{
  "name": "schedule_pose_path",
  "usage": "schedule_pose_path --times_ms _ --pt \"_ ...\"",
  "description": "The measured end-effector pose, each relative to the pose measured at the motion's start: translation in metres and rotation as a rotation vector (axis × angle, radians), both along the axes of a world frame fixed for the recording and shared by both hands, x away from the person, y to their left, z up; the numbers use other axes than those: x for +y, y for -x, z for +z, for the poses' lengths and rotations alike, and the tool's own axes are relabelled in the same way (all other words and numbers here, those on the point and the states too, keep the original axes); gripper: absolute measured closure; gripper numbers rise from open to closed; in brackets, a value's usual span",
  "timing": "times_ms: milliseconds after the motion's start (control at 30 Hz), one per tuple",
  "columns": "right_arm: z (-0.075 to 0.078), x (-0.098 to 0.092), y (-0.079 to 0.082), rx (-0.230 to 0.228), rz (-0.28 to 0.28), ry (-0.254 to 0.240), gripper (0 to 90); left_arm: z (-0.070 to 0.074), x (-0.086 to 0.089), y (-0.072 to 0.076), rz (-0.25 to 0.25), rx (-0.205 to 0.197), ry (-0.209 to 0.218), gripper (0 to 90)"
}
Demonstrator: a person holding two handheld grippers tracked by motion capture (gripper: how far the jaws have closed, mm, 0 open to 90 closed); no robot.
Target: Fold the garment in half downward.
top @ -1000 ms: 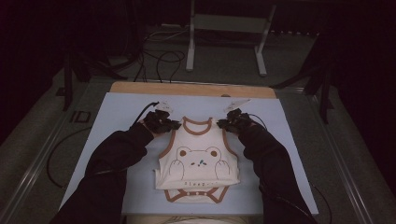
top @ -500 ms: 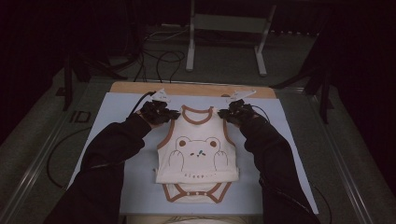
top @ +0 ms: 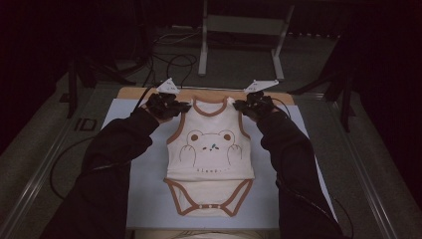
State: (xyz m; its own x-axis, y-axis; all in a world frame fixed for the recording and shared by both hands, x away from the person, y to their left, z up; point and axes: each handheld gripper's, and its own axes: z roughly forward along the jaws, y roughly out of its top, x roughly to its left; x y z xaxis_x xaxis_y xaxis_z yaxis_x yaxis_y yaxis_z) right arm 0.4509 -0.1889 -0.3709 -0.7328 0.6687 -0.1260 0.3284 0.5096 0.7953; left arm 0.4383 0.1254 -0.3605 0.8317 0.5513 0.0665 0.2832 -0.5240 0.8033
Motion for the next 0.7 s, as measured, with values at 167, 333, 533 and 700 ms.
schedule_pose_path --times_ms 167,333,533,700 --pt "0.014 0.001 -0.001 -0.034 -0.006 0.001 82.0 0.012 0.002 0.000 0.013 -0.029 0.004 86.6" --pt "0.024 0.003 -0.001 -0.060 -0.010 -0.009 82.0 0.018 0.003 0.000 0.027 -0.052 0.013 86.6" --pt "0.026 0.003 0.003 -0.074 -0.017 -0.012 82.0 0.014 0.006 0.003 0.035 -0.059 0.032 86.5" --pt "0.024 0.003 0.013 -0.082 -0.001 -0.025 82.0 0.006 0.008 0.010 0.026 -0.059 0.035 86.5"
